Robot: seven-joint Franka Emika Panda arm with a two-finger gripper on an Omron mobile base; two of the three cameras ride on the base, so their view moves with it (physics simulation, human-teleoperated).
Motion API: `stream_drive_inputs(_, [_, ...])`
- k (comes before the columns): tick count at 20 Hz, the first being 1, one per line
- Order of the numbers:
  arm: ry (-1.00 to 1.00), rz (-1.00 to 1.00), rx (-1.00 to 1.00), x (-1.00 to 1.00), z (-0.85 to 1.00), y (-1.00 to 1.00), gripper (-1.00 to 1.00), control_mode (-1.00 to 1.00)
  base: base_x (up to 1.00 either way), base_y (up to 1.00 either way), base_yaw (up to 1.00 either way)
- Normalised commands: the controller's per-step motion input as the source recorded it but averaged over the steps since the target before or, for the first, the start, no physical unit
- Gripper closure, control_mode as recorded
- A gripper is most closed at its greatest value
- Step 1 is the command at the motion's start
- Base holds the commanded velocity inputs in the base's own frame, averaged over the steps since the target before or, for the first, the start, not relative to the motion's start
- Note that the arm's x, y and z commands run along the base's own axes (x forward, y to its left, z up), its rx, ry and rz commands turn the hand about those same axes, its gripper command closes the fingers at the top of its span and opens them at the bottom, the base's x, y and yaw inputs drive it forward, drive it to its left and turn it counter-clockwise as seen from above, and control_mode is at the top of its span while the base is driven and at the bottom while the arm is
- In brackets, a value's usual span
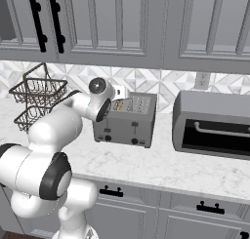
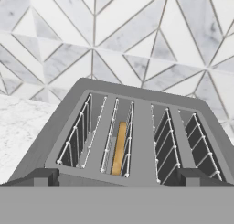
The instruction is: Start the toaster. Once the lever pops up, take the bread to the plate on the dining counter.
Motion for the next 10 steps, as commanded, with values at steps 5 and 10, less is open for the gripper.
stream_drive_inputs(5, [0.0, 0.0, 0.0, 0.0, 0.0, 0.0, -1.0, -1.0, 0.0, 0.0, 0.0])
stream_drive_inputs(10, [0.0, 0.0, 0.0, 0.0, 0.0, 0.0, -1.0, -1.0, 0.0, 0.0, 0.0])
